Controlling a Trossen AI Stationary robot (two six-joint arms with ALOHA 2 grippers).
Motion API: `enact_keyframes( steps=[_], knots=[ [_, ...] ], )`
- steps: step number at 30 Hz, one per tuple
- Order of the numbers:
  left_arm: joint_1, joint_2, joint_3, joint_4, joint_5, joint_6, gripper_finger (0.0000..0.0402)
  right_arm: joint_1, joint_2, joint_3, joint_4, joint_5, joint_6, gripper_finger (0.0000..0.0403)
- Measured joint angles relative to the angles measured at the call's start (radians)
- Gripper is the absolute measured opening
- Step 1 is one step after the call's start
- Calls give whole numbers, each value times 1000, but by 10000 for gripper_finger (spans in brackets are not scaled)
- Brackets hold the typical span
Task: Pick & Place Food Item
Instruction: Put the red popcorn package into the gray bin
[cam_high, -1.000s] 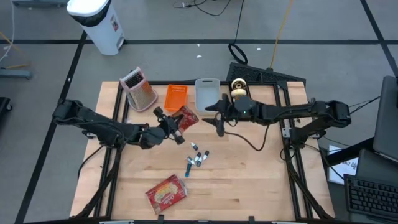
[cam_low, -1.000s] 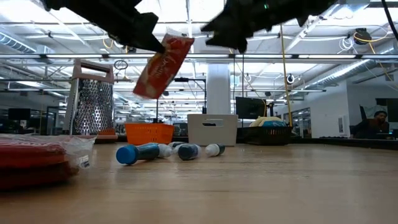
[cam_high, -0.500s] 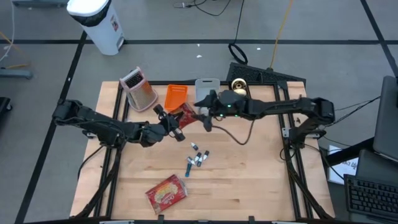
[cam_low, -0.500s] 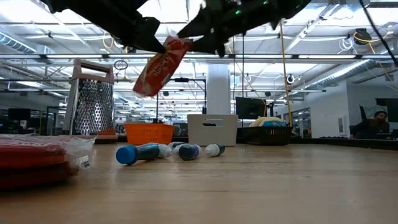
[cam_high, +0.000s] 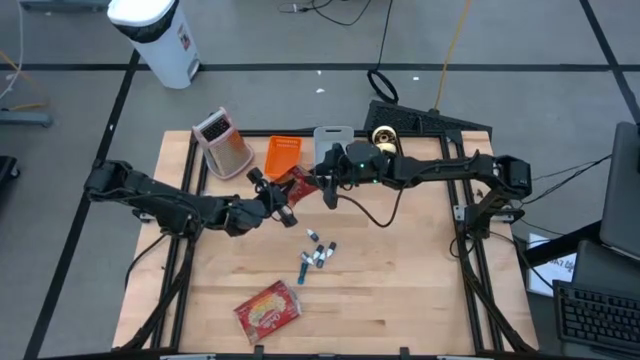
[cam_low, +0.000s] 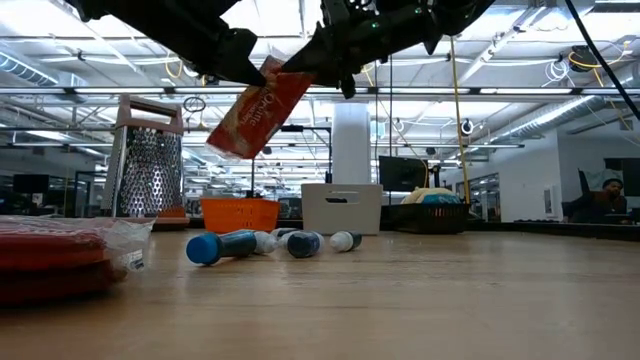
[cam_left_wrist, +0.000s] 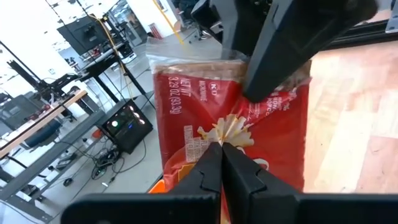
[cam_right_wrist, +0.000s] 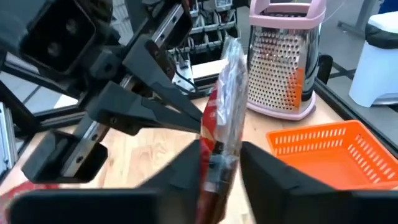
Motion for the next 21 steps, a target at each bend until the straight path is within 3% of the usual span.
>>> enact_keyframes(
  steps=[3, 10, 12, 21],
  knots=[
    [0, 0, 0, 0, 10, -22, 3, -3, 0, 0, -7, -2, -49, 18],
    [-14, -36, 0, -43, 153, -159, 38, -12, -30, -2, -63, -4, -119, 8],
    [-22, -92, 0, -64, 197, -203, 64, -19, -44, 0, -81, -3, -137, 7],
    [-60, -399, 1, -305, 195, -248, 211, -87, -124, -1, -147, -2, -288, 7]
  ],
)
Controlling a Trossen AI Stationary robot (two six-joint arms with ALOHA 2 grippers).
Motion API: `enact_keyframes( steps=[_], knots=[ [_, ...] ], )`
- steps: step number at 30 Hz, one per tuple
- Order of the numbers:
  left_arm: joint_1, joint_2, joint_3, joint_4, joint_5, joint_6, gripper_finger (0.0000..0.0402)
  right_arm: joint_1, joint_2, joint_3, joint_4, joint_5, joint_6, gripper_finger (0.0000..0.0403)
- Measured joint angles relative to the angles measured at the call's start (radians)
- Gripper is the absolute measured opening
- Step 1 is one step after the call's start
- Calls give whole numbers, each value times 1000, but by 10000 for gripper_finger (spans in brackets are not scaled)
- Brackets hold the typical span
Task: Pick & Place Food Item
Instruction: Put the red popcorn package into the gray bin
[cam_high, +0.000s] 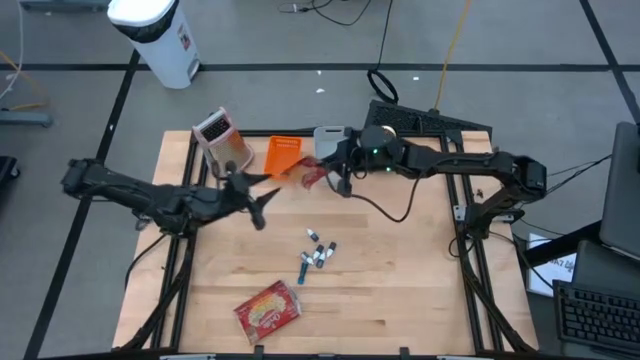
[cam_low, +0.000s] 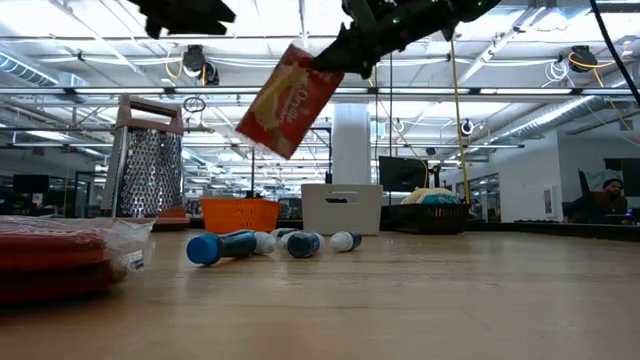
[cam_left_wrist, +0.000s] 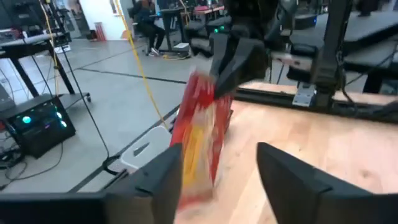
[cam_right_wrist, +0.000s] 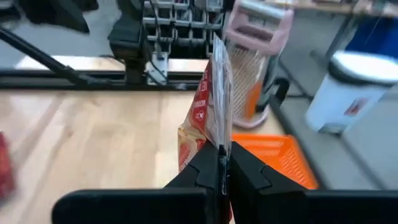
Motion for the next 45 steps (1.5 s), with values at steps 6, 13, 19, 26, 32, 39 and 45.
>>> enact_keyframes(
  steps=[6, 13, 19, 26, 32, 39, 45],
  knots=[
    [5, -44, 0, -196, -2, -100, 257, -90, -28, 27, -65, 3, -165, 7],
    [22, -42, 0, -298, -2, -192, 259, -239, -13, 57, -207, -12, -284, 6],
    [40, -41, 0, -302, -3, -201, 245, -296, -4, 37, -306, -110, -272, 6],
    [65, -41, 0, -301, -3, -198, 248, -283, -3, -17, -382, -181, -301, 6],
    [76, -41, 0, -300, -3, -202, 243, -277, -2, -25, -415, -265, -289, 6],
    [75, -41, 0, -300, -3, -205, 241, -261, 20, -26, -425, -260, -345, 9],
    [75, -41, -1, -300, -2, -210, 241, -227, 47, -91, -273, -108, -448, 34]
  ],
)
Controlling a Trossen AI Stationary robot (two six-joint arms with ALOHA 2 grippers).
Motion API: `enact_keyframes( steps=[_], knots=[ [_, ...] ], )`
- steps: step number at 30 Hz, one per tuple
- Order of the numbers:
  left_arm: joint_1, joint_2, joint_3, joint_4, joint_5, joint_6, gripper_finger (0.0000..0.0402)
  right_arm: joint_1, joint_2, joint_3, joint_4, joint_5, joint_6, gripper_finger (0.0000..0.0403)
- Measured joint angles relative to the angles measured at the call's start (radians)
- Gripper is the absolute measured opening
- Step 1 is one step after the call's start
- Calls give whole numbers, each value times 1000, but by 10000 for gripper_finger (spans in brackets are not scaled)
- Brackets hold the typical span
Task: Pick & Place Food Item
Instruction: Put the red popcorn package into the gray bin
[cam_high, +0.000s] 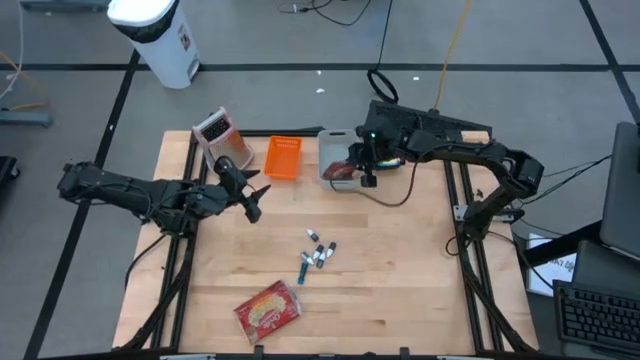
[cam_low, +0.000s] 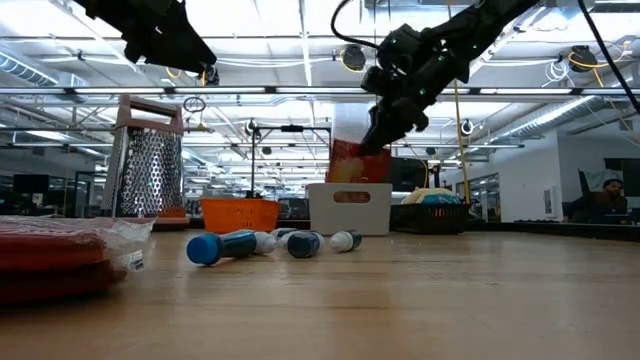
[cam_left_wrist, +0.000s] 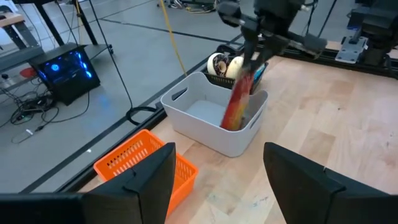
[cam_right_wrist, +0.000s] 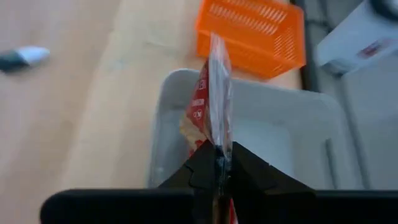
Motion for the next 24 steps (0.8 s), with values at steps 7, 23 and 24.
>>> enact_keyframes(
  steps=[7, 23, 24],
  knots=[
    [0, 0, 0, 0, 3, 0, 241, 49, 7, -61, 110, 164, -155, 93],
    [0, 0, 0, 0, 3, -3, 241, 81, 5, -203, 507, 235, -375, 157],
    [0, 0, 0, 0, 3, -3, 241, 81, 6, -216, 536, 245, -393, 158]
  ],
)
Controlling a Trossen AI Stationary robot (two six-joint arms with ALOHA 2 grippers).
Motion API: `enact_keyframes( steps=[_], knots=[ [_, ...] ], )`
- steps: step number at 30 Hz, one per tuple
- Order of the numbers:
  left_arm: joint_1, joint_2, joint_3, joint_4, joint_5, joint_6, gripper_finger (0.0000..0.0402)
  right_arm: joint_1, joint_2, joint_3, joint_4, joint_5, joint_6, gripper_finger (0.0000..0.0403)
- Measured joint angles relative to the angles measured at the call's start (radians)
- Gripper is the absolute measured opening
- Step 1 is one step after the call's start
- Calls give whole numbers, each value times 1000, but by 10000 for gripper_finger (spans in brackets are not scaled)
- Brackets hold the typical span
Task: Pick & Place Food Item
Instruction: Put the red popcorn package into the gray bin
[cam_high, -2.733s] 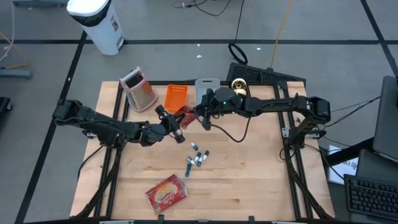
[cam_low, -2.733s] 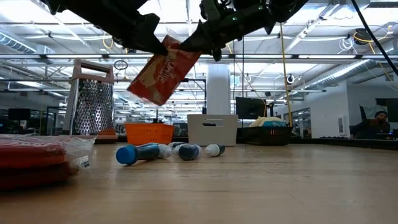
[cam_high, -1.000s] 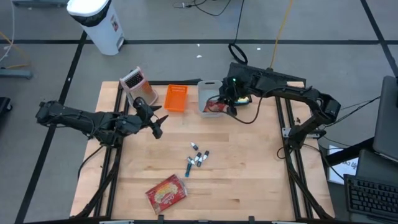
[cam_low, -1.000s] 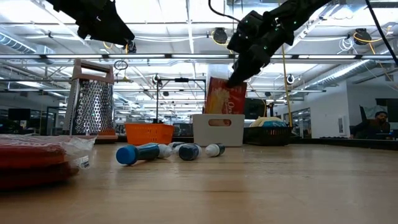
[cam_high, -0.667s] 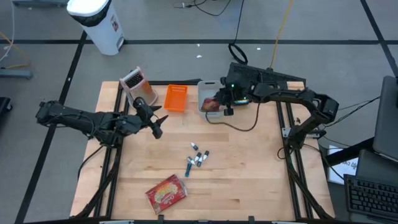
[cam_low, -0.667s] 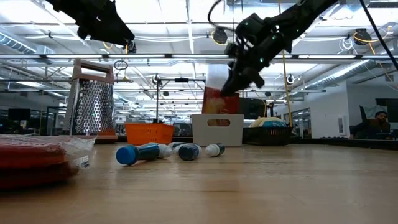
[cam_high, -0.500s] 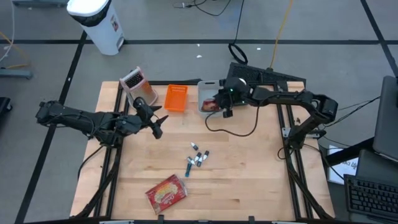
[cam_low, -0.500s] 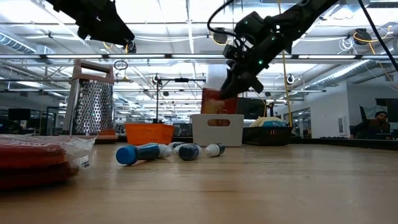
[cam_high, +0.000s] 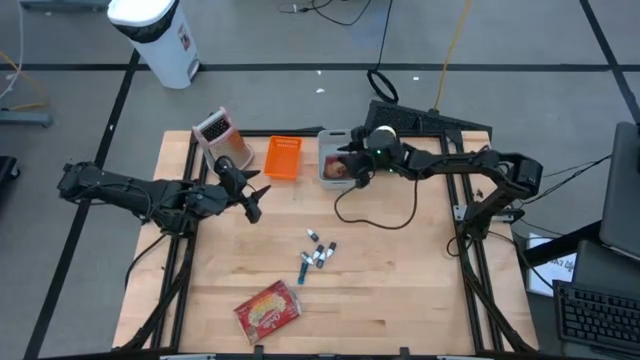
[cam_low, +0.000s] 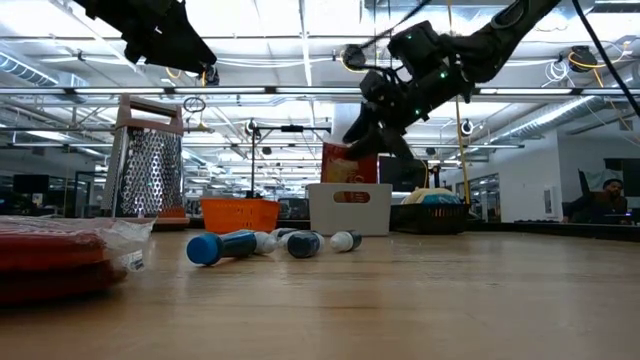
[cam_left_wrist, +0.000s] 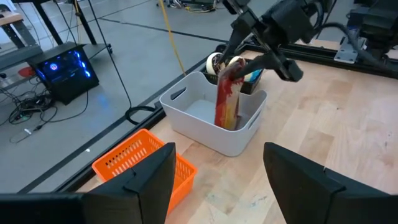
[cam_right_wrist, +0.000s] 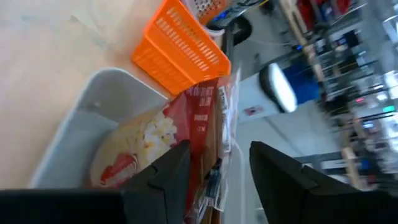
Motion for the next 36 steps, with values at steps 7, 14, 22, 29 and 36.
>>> enact_keyframes(
  steps=[7, 14, 22, 29, 36],
  knots=[
    [0, 0, 0, 0, 0, 0, 241, 44, 1, -79, 358, 247, -433, 172],
    [0, 0, 0, 0, 0, -17, 241, 200, -47, -54, 788, 331, -796, 177],
    [0, 0, 0, 0, 0, -35, 241, 311, -146, -49, 842, 412, -529, 170],
    [0, 0, 0, -1, 20, -76, 241, 333, -196, -48, 420, 520, 95, 169],
    [0, 24, 0, -7, 257, -184, 241, 334, -205, -50, 2, -64, 693, 166]
  ],
)
